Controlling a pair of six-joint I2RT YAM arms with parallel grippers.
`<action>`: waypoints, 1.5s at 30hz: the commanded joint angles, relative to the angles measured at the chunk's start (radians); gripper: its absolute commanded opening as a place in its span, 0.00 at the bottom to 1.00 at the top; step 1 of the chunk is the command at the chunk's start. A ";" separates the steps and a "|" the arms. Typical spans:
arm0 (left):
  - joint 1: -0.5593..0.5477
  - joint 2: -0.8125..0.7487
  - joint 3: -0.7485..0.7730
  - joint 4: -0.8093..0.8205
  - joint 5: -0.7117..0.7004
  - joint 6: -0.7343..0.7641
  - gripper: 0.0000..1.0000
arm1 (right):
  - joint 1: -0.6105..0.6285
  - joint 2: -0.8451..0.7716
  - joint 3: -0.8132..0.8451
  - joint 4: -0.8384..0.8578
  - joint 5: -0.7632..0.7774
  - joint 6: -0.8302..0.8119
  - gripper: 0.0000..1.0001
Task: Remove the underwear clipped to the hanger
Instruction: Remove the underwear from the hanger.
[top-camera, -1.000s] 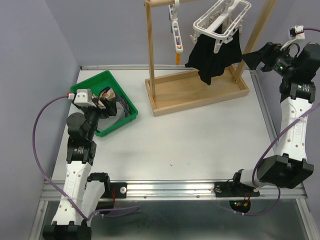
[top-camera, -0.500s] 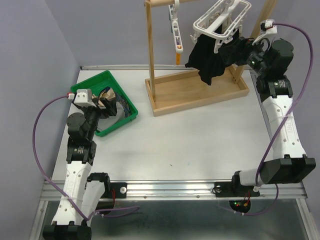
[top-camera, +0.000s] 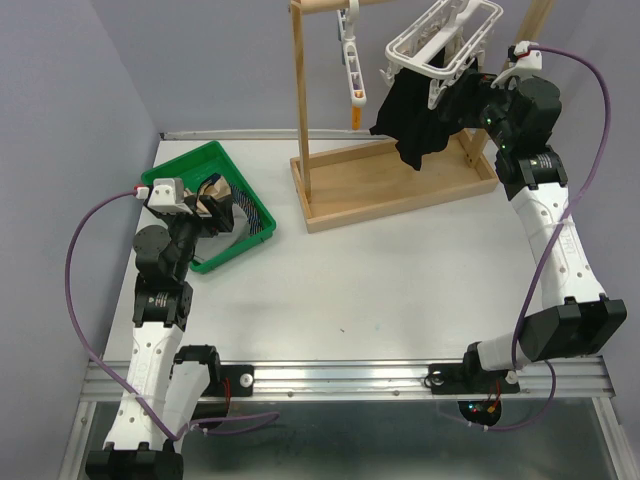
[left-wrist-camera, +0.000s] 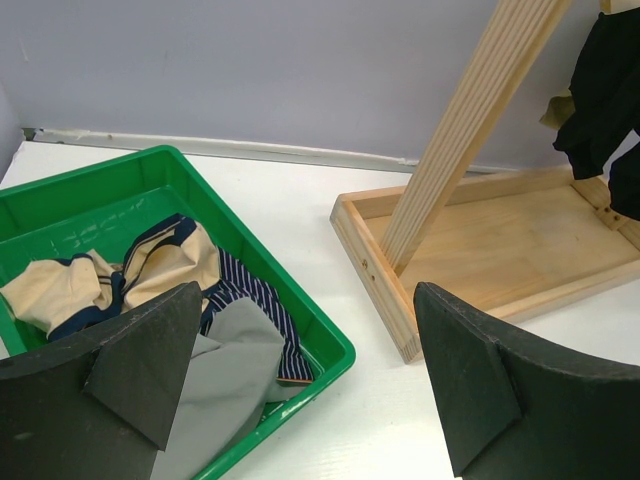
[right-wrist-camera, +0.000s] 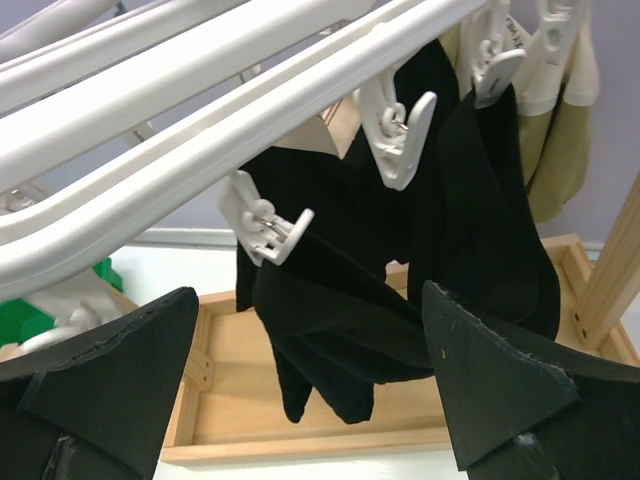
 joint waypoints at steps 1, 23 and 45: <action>0.006 -0.006 -0.001 0.042 0.022 0.011 0.99 | 0.006 0.005 0.075 0.076 0.079 0.027 0.96; 0.006 -0.014 -0.004 0.041 0.016 0.013 0.99 | 0.018 0.086 0.193 0.107 0.126 0.164 0.90; 0.006 -0.014 -0.006 0.041 0.017 0.013 0.99 | 0.017 0.114 0.216 0.108 0.140 0.181 0.50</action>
